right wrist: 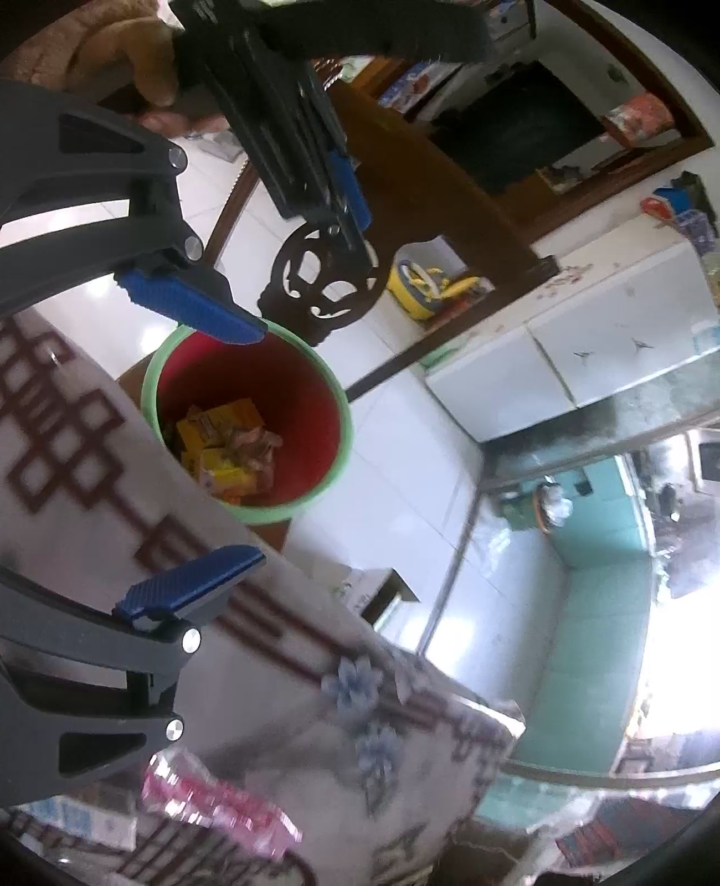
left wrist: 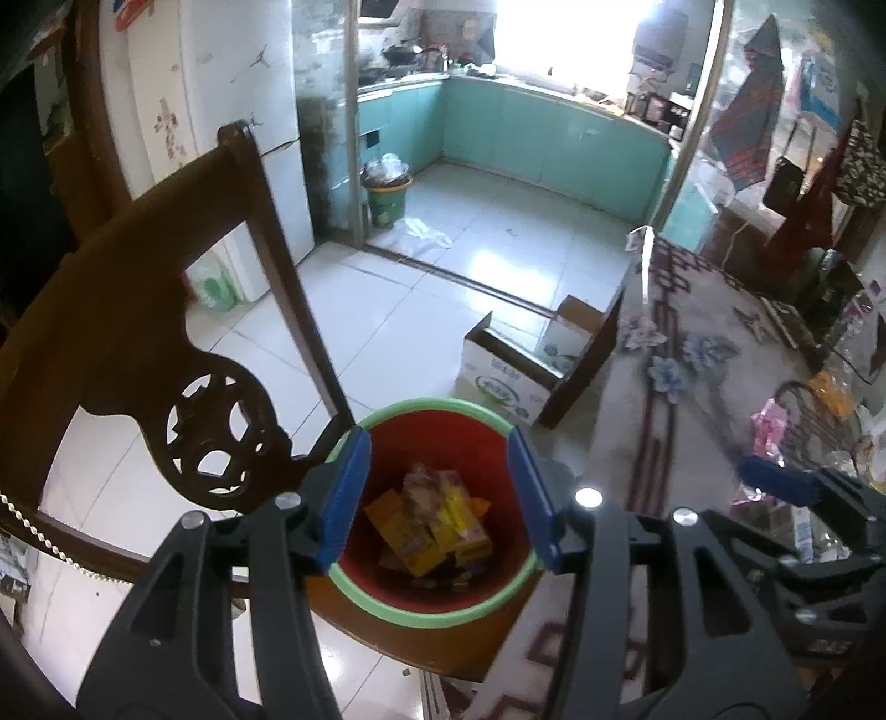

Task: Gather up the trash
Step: 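Carry the yellow box and crumpled paper over the red bucket and open both tools, then move both tools back over the trash on the table, then grasp the clear plastic bag with the left tool while the right tool grasps the blue-white snack packet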

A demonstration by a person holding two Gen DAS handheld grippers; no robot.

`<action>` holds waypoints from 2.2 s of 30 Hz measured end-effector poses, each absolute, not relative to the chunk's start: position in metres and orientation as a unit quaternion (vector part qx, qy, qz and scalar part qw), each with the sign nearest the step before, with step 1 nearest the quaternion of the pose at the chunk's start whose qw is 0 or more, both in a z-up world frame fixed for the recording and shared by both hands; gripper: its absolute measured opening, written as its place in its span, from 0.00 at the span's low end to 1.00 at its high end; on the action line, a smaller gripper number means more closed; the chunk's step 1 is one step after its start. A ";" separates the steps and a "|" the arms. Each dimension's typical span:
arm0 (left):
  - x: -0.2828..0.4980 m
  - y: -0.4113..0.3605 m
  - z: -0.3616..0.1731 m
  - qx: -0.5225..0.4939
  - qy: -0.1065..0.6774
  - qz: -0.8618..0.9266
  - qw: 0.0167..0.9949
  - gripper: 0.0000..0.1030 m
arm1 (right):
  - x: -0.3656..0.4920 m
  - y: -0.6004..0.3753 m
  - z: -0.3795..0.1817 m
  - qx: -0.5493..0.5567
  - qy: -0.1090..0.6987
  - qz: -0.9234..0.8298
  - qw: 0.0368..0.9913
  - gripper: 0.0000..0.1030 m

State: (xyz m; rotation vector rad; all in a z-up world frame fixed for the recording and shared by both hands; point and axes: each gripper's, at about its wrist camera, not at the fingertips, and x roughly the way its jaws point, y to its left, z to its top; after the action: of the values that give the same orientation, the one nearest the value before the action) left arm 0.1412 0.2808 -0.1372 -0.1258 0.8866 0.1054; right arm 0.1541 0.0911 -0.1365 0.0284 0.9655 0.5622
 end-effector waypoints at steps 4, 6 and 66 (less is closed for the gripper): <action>0.131 0.265 -0.128 -0.055 0.420 0.038 0.905 0.50 | 0.134 0.072 -0.123 0.021 0.442 0.255 0.860 0.77; 0.124 0.258 -0.123 -0.052 0.416 0.032 0.907 0.51 | 0.126 0.065 -0.118 0.024 0.440 0.250 0.862 0.78; -0.039 -0.140 -0.273 0.065 0.619 -0.259 0.738 0.81 | -0.044 -0.308 -0.195 0.088 0.514 -0.060 0.851 0.43</action>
State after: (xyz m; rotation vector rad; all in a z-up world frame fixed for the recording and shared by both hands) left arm -0.0388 -0.1399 -0.2735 0.1417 1.3594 -0.5695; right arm -0.0436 -0.3076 -0.1953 0.1862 1.0823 -0.1262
